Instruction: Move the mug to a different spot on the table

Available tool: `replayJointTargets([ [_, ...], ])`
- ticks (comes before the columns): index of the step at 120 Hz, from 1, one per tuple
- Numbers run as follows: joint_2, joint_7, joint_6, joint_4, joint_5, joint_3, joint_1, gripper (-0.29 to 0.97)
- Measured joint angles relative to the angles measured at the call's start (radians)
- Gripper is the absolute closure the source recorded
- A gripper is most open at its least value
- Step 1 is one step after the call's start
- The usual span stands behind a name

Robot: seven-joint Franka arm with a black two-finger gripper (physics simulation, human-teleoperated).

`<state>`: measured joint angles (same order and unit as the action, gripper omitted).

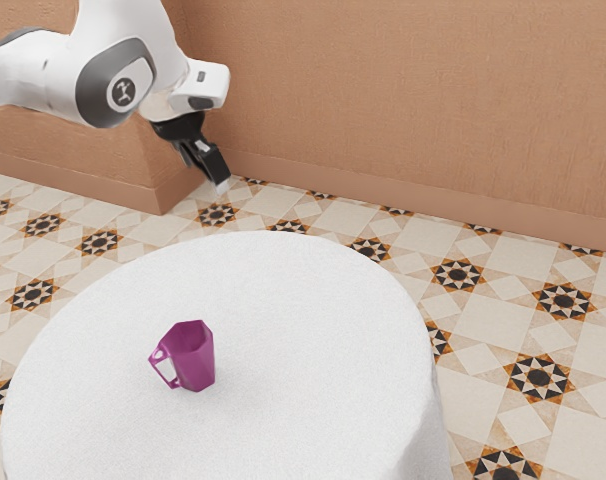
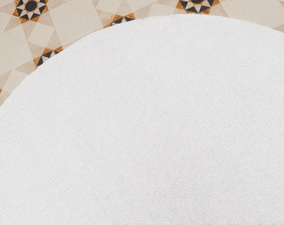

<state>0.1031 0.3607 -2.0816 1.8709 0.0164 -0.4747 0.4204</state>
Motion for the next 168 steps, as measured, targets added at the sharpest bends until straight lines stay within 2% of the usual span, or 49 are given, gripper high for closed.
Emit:
replayJointTargets([
  [9, -0.055, 0.000, 0.069, -0.068, 0.043, -0.007, -0.018, 0.00],
  [21, -0.069, 0.001, 0.130, -0.107, 0.072, -0.022, -0.040, 0.00],
  [38, -0.066, 0.002, 0.185, -0.203, 0.088, -0.034, -0.090, 0.00],
  [62, -0.089, 0.002, 0.226, -0.221, 0.090, -0.023, -0.131, 0.00],
  [168, -0.090, 0.004, 0.250, -0.221, 0.089, -0.023, 0.013, 0.00],
])
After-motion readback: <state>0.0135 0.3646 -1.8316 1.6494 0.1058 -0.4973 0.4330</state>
